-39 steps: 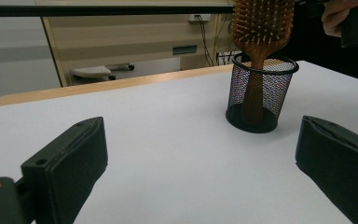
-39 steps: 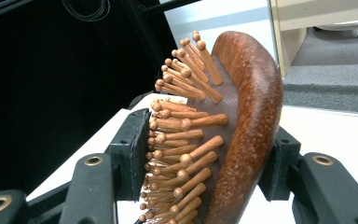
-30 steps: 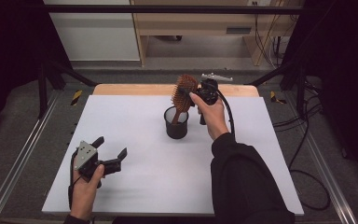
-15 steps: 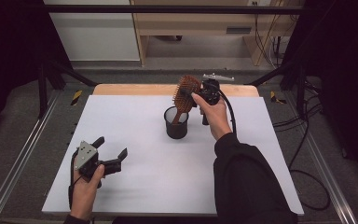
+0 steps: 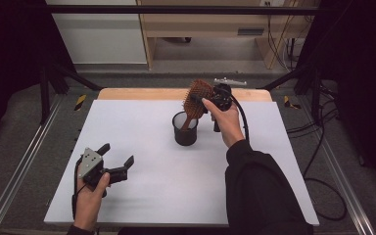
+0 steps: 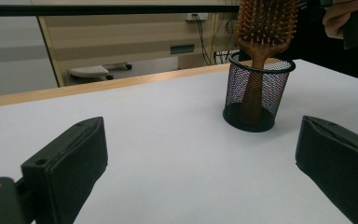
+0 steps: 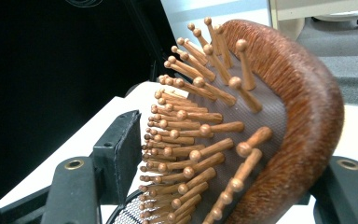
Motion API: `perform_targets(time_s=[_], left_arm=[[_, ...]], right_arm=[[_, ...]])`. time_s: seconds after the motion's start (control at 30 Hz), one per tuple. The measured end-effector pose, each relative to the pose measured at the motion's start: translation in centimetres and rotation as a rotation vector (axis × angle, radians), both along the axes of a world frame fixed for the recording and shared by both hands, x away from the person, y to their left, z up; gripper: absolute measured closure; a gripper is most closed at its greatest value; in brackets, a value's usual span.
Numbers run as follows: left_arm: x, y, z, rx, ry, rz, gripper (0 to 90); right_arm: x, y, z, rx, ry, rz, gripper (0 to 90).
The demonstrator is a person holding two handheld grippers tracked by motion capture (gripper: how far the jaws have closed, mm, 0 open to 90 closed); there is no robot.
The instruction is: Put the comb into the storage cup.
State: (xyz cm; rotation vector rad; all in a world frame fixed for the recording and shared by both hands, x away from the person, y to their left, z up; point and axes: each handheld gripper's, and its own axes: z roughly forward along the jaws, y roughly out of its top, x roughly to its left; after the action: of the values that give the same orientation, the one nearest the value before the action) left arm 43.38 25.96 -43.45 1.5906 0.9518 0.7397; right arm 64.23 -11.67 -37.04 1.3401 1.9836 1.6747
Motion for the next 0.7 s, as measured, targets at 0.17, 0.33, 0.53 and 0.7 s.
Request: perform_targets(time_s=[0.17,0.33,0.53,0.7], left_arm=[[0.00,-0.03,-0.01,0.002,0.001,-0.002,2.4],[0.00,-0.05,-0.01,0.004,0.002,-0.003,2.4],[0.01,-0.06,-0.02,0.004,0.003,-0.004,2.4],[0.01,-0.04,-0.02,0.004,0.003,-0.003,2.4]], right_arm=[[-0.09,-0.12,-0.14,0.002,-0.001,0.001,34.0],[-0.11,-0.14,-0.15,0.000,0.001,0.005,32.8],[-0.13,0.10,-0.23,-0.007,0.008,0.011,29.8],[-0.09,0.24,-0.29,-0.007,0.012,0.011,28.3]])
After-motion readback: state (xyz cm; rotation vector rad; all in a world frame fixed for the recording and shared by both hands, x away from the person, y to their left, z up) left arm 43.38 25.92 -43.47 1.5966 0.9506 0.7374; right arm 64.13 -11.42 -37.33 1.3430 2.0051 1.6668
